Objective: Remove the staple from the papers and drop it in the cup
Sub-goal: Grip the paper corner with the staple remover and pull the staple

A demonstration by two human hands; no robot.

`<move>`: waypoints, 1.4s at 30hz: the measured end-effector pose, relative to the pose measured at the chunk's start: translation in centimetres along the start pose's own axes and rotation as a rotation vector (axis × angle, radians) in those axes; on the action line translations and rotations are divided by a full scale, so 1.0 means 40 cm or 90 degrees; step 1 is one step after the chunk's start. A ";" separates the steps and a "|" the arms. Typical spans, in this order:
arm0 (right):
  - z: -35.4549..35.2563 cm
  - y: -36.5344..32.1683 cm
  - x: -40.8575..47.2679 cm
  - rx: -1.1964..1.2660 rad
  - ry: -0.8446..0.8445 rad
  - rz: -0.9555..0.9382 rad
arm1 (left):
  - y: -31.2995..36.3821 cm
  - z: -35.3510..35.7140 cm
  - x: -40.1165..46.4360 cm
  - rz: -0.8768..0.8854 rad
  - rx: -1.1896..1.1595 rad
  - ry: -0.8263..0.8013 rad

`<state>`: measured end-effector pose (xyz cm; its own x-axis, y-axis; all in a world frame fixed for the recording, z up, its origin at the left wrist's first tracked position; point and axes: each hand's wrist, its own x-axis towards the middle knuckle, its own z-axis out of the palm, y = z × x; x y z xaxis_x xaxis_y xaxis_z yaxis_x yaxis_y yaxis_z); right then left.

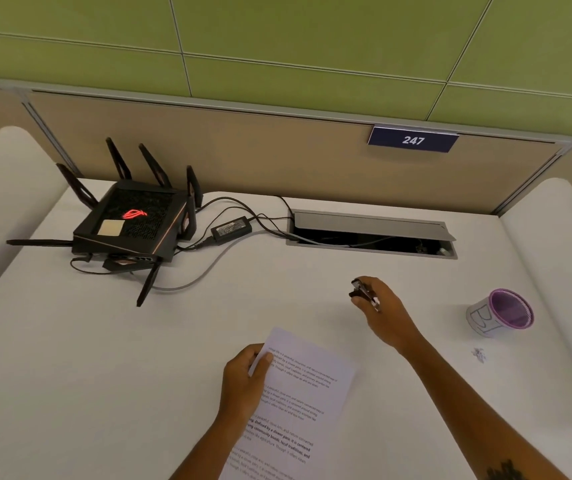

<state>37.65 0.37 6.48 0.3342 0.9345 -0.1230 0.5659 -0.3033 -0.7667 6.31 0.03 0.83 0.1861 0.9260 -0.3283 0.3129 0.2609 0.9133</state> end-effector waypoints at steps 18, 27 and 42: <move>0.115 -0.252 -0.147 -0.305 -0.302 -0.204 | 0.006 -0.016 -0.084 0.069 0.021 -0.016; 0.125 -0.302 -0.182 -0.400 -0.347 -0.271 | 0.003 -0.031 -0.117 0.104 0.033 -0.027; 0.126 -0.350 -0.223 -0.474 -0.348 -0.320 | 0.004 -0.059 -0.132 0.156 0.077 -0.039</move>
<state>22.96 -2.78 15.13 -0.3485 0.8853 -0.3079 0.9275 0.2784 -0.2494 3.18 -4.16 3.27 0.3245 0.9384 -0.1192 0.3595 -0.0058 0.9331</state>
